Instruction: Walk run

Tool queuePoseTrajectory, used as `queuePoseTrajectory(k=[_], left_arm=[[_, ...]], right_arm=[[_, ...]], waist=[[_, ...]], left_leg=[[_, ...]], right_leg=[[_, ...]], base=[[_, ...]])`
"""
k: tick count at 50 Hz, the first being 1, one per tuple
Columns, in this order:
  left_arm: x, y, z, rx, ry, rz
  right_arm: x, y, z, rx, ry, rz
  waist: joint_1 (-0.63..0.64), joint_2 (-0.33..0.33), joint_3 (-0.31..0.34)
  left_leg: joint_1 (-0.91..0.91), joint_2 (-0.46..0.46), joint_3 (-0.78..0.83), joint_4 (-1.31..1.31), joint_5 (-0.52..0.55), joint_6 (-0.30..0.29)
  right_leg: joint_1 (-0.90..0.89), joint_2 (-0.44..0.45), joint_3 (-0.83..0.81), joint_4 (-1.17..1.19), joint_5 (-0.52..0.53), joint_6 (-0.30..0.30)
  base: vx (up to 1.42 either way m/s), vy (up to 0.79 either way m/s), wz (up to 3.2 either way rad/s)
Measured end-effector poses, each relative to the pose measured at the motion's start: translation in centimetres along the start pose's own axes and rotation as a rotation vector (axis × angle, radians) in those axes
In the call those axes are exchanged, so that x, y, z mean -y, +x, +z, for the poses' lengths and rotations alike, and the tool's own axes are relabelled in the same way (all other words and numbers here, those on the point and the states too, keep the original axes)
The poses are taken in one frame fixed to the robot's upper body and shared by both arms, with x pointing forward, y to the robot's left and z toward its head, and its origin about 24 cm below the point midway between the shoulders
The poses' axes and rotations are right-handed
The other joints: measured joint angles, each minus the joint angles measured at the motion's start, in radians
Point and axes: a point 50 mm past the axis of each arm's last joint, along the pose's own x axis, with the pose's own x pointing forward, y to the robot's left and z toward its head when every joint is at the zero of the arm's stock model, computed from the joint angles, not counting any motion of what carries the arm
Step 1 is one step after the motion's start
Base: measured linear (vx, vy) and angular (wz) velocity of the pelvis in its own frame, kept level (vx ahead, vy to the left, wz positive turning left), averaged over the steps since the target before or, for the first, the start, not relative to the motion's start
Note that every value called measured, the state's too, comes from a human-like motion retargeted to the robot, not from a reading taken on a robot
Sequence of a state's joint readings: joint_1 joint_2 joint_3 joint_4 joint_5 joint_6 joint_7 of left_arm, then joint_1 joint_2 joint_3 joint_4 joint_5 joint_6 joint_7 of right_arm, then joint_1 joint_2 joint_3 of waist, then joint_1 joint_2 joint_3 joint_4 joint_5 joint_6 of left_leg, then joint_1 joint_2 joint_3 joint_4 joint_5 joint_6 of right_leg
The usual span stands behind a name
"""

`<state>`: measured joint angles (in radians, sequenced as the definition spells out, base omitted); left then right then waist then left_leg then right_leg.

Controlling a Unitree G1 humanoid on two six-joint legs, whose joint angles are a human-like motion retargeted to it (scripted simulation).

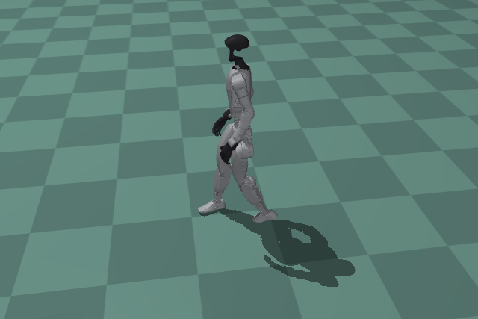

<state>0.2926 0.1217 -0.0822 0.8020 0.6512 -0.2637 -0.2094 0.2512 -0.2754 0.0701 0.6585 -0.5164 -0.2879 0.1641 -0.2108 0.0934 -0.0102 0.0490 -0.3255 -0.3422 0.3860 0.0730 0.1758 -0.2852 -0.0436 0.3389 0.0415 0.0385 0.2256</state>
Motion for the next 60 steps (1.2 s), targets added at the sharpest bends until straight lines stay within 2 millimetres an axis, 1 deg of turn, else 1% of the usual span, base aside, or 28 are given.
queuePoseTrajectory(k=[2, 5, 7, 9, 12, 13, 15, 20, 23, 25, 27, 28, 30, 32, 33, 35, 38, 41, 42, 46, 48, 51, 53, 54, 55, 57, 58, 60], left_arm=[[0.6, -0.1, -0.3, -0.008, -0.036, -0.002], [1.4, 0.5, 0.5, 0.0, -0.024, -0.016], [1.4, 0.8, 1.4, 0.033, 0.008, -0.01], [1.0, 0.9, 2.1, 0.061, 0.048, 0.025], [0.3, 0.9, 2.5, 0.074, 0.092, 0.119], [0.0, 0.8, 2.6, 0.077, 0.097, 0.159], [-0.5, 0.7, 2.6, 0.087, 0.093, 0.218], [-0.3, 0.6, 2.5, 0.086, 0.064, 0.203], [-0.2, 0.8, 2.2, 0.055, 0.06, 0.155], [0.0, 0.8, 1.8, 0.029, 0.071, 0.128], [0.2, 0.7, 1.3, 0.0, 0.072, 0.108], [0.4, 0.6, 1.1, -0.009, 0.073, 0.095], [0.3, 0.8, 1.2, 0.002, 0.052, 0.056], [0.6, 1.0, 1.2, -0.011, 0.028, 0.006], [0.7, 1.0, 1.3, -0.013, 0.032, -0.011], [0.6, 1.2, 1.6, -0.003, 0.054, -0.019], [0.3, 1.4, 2.2, 0.005, 0.131, -0.028], [0.4, 1.4, 2.7, 0.034, 0.212, -0.044], [0.4, 1.4, 2.9, 0.044, 0.231, -0.044], [0.1, 1.4, 2.8, 0.047, 0.282, -0.048], [0.1, 1.3, 2.2, 0.022, 0.285, -0.057], [0.9, 1.0, 1.1, -0.016, 0.243, -0.068], [1.8, 0.8, 0.8, -0.02, 0.204, -0.075], [2.2, 0.7, 0.6, -0.024, 0.189, -0.079], [2.4, 0.7, 0.5, -0.03, 0.177, -0.083], [2.6, 0.5, 0.2, -0.039, 0.196, -0.093], [2.5, 0.5, 0.3, -0.039, 0.208, -0.09], [1.9, 0.6, 0.8, -0.026, 0.23, -0.062]], right_arm=[[-0.5, -0.5, -0.6, -0.019, -0.027, 0.015], [-1.1, -1.5, -2.0, -0.061, 0.025, -0.045], [-1.5, -1.6, -2.6, -0.088, 0.107, -0.07], [-2.0, -1.5, -3.0, -0.105, 0.166, -0.03], [-2.2, -1.6, -3.0, -0.097, 0.155, 0.058], [-2.0, -1.6, -2.9, -0.084, 0.134, 0.071], [-1.8, -1.6, -2.7, -0.068, 0.084, 0.079], [-1.7, -1.7, -3.4, -0.121, -0.003, 0.123], [-2.3, -1.7, -3.9, -0.163, 0.029, 0.155], [-2.7, -1.8, -4.0, -0.168, 0.061, 0.16], [-3.4, -2.0, -4.0, -0.161, 0.081, 0.172], [-3.8, -2.1, -4.0, -0.159, 0.088, 0.177], [-4.5, -2.1, -3.8, -0.153, 0.09, 0.177], [-4.8, -2.0, -3.6, -0.142, 0.075, 0.182], [-4.8, -1.9, -3.4, -0.129, 0.066, 0.182], [-4.5, -1.9, -3.1, -0.106, 0.046, 0.148], [-4.0, -2.1, -2.4, -0.045, 0.109, -0.031], [-3.1, -2.4, -1.3, 0.048, 0.217, -0.21], [-2.8, -2.5, -1.0, 0.074, 0.235, -0.25], [-1.8, -2.4, -0.1, 0.125, 0.181, -0.277], [-1.6, -2.0, 0.1, 0.123, 0.12, -0.245], [-1.4, -1.5, 0.4, 0.116, 0.064, -0.22], [-1.0, -1.3, 0.5, 0.13, 0.083, -0.239], [-1.1, -1.3, 0.6, 0.135, 0.107, -0.245], [-1.2, -1.2, 0.6, 0.136, 0.136, -0.247], [-2.0, -1.2, 0.2, 0.108, 0.186, -0.225], [-2.3, -1.2, 0.0, 0.093, 0.194, -0.196], [-2.8, -1.1, -0.7, 0.039, 0.191, -0.12]], waist=[[-0.011, 0.013, -0.024], [-0.067, 0.05, -0.042], [-0.039, 0.012, -0.049], [-0.008, -0.015, -0.051], [0.071, -0.053, -0.048], [0.091, -0.06, -0.047], [0.125, -0.072, -0.052], [0.173, -0.083, -0.066], [0.166, -0.07, -0.076], [0.174, -0.084, -0.085], [0.195, -0.121, -0.1], [0.196, -0.122, -0.102], [0.172, -0.085, -0.092], [0.136, -0.027, -0.075], [0.135, 0.006, -0.074], [0.143, 0.045, -0.075], [0.128, 0.065, -0.061], [0.055, 0.091, -0.052], [0.031, 0.092, -0.047], [-0.04, 0.06, -0.022], [-0.048, 0.035, -0.013], [-0.061, 0.04, -0.013], [-0.1, 0.051, -0.023], [-0.109, 0.055, -0.033], [-0.11, 0.059, -0.046], [-0.141, 0.073, -0.034], [-0.132, 0.065, -0.029], [-0.105, 0.017, -0.044]], left_leg=[[-0.065, 0.015, 0.076, 0.168, 0.17, -0.131], [-0.25, 0.116, 0.196, 0.501, 0.294, -0.366], [-0.331, 0.131, 0.322, 0.603, 0.263, -0.329], [-0.411, 0.148, 0.41, 0.661, 0.185, -0.261], [-0.512, 0.167, 0.501, 0.635, 0.108, -0.242], [-0.542, 0.195, 0.538, 0.618, 0.057, -0.215], [-0.589, 0.26, 0.622, 0.557, -0.037, -0.135], [-0.658, 0.323, 0.767, 0.255, -0.205, -0.009], [-0.605, 0.284, 0.828, 0.046, -0.256, 0.011], [-0.565, 0.248, 0.858, -0.055, -0.18, 0.082], [-0.498, 0.216, 0.83, -0.079, -0.291, 0.086], [-0.477, 0.221, 0.796, -0.079, -0.299, 0.086], [-0.499, 0.181, 0.541, -0.053, -0.315, 0.086], [-0.406, 0.262, 0.598, -0.041, -0.358, 0.086], [-0.373, 0.285, 0.575, -0.056, -0.368, 0.086], [-0.318, 0.301, 0.541, -0.086, -0.382, 0.086], [-0.229, 0.276, 0.471, -0.164, -0.364, 0.086], [-0.152, 0.245, 0.351, -0.225, -0.343, 0.086], [-0.128, 0.232, 0.319, -0.236, -0.341, 0.086], [-0.024, 0.17, 0.236, -0.261, -0.333, 0.084], [0.031, 0.152, 0.236, -0.273, -0.299, 0.05], [0.085, 0.173, 0.239, -0.246, -0.181, -0.067], [0.098, 0.188, 0.208, -0.178, -0.013, -0.177], [0.085, 0.195, 0.222, -0.115, 0.103, -0.244], [0.064, 0.204, 0.252, -0.04, 0.228, -0.315], [-0.055, 0.25, 0.276, 0.254, 0.39, -0.39], [-0.118, 0.273, 0.304, 0.403, 0.435, -0.405], [-0.23, 0.223, 0.323, 0.542, 0.365, -0.356]], right_leg=[[0.016, -0.021, -0.079, 0.086, -0.084, -0.043], [0.069, -0.037, -0.178, 0.12, -0.151, -0.101], [0.114, -0.065, -0.241, 0.102, -0.154, -0.132], [0.15, -0.077, -0.311, 0.084, -0.145, -0.151], [0.205, -0.078, -0.38, 0.047, -0.134, -0.164], [0.223, -0.075, -0.417, 0.034, -0.131, -0.165], [0.258, -0.061, -0.486, 0.018, -0.133, -0.164], [0.33, -0.01, -0.601, -0.003, -0.138, -0.142], [0.38, 0.042, -0.688, 0.001, -0.104, -0.107], [0.408, 0.05, -0.715, 0.026, -0.044, -0.057], [0.429, 0.054, -0.7, 0.084, 0.099, -0.01], [0.428, 0.055, -0.702, 0.135, 0.209, 0.018], [0.376, 0.096, -0.675, 0.281, 0.42, 0.008], [0.289, 0.144, -0.624, 0.513, 0.485, -0.013], [0.25, 0.188, -0.567, 0.566, 0.483, -0.003], [0.182, 0.225, -0.489, 0.646, 0.371, -0.033], [0.069, 0.172, -0.473, 0.674, 0.232, -0.12], [-0.047, 0.065, -0.531, 0.622, 0.085, -0.194], [-0.078, 0.039, -0.532, 0.58, 0.053, -0.197], [-0.181, -0.012, -0.462, 0.364, -0.03, -0.133], [-0.219, 0.005, -0.376, 0.269, -0.061, -0.125], [-0.239, 0.059, -0.318, 0.189, -0.094, -0.13], [-0.227, 0.04, -0.393, 0.2, -0.004, -0.162], [-0.203, 0.036, -0.382, 0.226, -0.046, -0.183], [-0.174, 0.041, -0.339, 0.259, -0.141, -0.205], [-0.147, 0.077, -0.303, 0.341, -0.238, -0.244], [-0.108, 0.031, -0.398, 0.356, -0.255, -0.251], [-0.03, -0.01, -0.432, 0.331, -0.278, -0.266]], base=[[0.82, -0.16, 2.47], [0.63, -0.1, 3.07], [0.57, -0.1, 1.9], [0.43, -0.11, 1.63], [0.45, -0.13, 0.99], [0.53, -0.16, 1.09], [0.49, -0.17, 1.27], [0.53, -0.11, 1.34], [0.83, -0.07, 1.52], [0.84, -0.21, 1.08], [1.08, -0.43, 0.6], [0.91, -0.22, 0.98], [0.77, -0.08, 1.47], [1.0, -0.01, 1.52], [0.95, -0.02, 1.04], [0.92, -0.09, 0.75], [0.89, -0.13, 1.21], [0.8, -0.15, 1.95], [1.02, -0.29, 1.72], [0.97, -0.36, 1.31], [0.92, -0.36, 0.35], [1.0, -0.36, 0.26], [1.35, -0.41, 1.12], [1.26, -0.42, 0.92], [1.3, -0.49, 1.07], [1.29, -0.53, 1.36], [1.2, -0.51, 0.94], [1.15, -0.46, 0.44]])
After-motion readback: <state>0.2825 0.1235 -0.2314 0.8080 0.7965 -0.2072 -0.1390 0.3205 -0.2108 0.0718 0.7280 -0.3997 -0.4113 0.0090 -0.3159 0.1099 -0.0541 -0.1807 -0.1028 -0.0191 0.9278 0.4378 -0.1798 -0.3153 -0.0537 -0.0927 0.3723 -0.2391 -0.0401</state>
